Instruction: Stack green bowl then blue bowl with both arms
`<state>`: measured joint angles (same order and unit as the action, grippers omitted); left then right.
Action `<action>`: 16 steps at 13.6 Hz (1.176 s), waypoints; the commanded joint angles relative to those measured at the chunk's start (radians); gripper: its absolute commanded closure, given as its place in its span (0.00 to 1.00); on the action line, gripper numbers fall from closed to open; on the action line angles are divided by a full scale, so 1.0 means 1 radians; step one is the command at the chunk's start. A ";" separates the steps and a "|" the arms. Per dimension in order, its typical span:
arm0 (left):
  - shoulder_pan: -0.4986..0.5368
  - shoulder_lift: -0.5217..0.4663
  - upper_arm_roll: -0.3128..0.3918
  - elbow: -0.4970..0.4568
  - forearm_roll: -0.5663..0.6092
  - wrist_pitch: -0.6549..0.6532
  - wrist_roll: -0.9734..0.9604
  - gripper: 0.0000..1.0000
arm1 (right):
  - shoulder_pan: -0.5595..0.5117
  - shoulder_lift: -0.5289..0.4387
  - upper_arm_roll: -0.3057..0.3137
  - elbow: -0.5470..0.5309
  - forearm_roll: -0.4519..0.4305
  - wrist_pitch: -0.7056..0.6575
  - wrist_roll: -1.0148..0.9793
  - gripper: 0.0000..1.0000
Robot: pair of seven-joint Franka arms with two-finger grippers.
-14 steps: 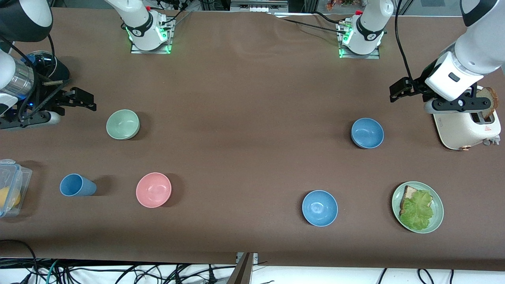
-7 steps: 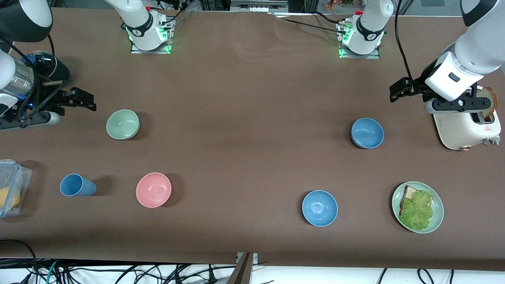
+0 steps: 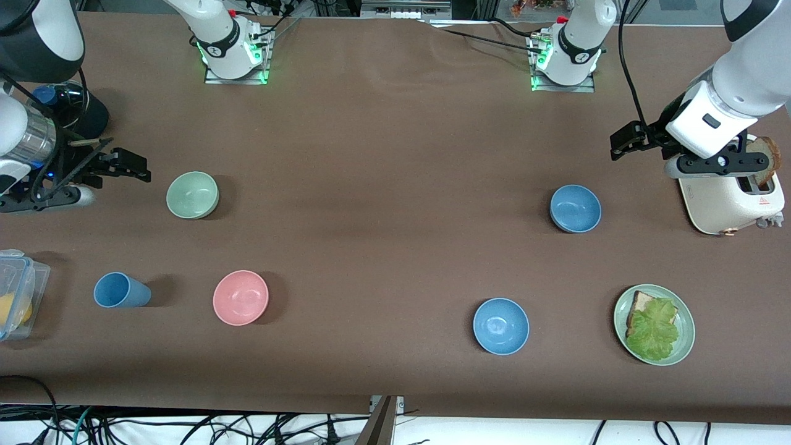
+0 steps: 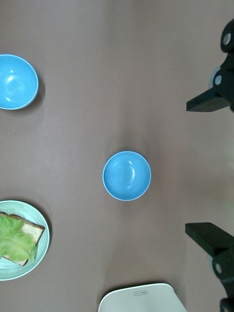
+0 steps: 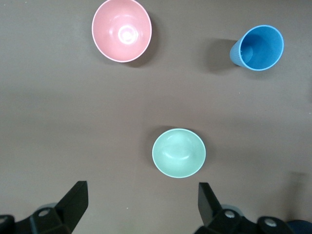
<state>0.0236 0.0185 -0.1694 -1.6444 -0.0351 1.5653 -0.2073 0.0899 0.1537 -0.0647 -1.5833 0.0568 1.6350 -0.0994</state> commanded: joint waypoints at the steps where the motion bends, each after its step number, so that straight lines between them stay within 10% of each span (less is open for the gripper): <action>1: 0.004 -0.008 -0.001 0.005 -0.025 -0.013 -0.001 0.00 | -0.012 0.009 0.003 0.016 0.000 -0.001 0.001 0.00; 16: 0.004 -0.006 -0.001 0.005 -0.025 -0.013 -0.001 0.00 | -0.002 0.004 0.006 -0.010 -0.046 0.028 -0.002 0.00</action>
<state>0.0236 0.0185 -0.1694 -1.6444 -0.0351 1.5653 -0.2073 0.0917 0.1785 -0.0614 -1.5851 0.0256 1.6669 -0.0995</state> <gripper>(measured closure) 0.000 0.000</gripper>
